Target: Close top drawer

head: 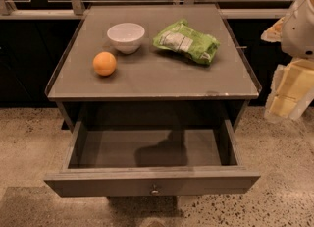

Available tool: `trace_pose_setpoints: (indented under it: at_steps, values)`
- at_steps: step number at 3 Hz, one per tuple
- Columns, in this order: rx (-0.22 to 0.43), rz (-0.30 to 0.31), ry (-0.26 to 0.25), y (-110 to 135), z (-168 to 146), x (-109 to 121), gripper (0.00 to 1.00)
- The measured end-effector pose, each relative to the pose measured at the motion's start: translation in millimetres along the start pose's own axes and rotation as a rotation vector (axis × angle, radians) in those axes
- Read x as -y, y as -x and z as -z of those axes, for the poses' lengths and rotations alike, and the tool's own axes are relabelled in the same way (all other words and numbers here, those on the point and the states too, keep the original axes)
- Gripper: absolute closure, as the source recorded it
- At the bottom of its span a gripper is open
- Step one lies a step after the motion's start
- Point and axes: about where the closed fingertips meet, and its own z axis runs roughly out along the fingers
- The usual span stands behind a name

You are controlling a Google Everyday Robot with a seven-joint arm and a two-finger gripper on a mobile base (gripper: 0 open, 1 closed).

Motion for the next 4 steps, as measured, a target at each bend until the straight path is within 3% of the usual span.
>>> trace_pose_setpoints:
  at_steps: [2, 3, 4]
  values:
    - [0.016, 0.002, -0.003, -2.3, -0.1, -5.7, 0.0]
    - [0.122, 0.038, -0.058, -7.9, 4.9, -50.1, 0.0]
    - [0.232, 0.016, -0.088, -27.7, -27.0, -86.9, 0.0]
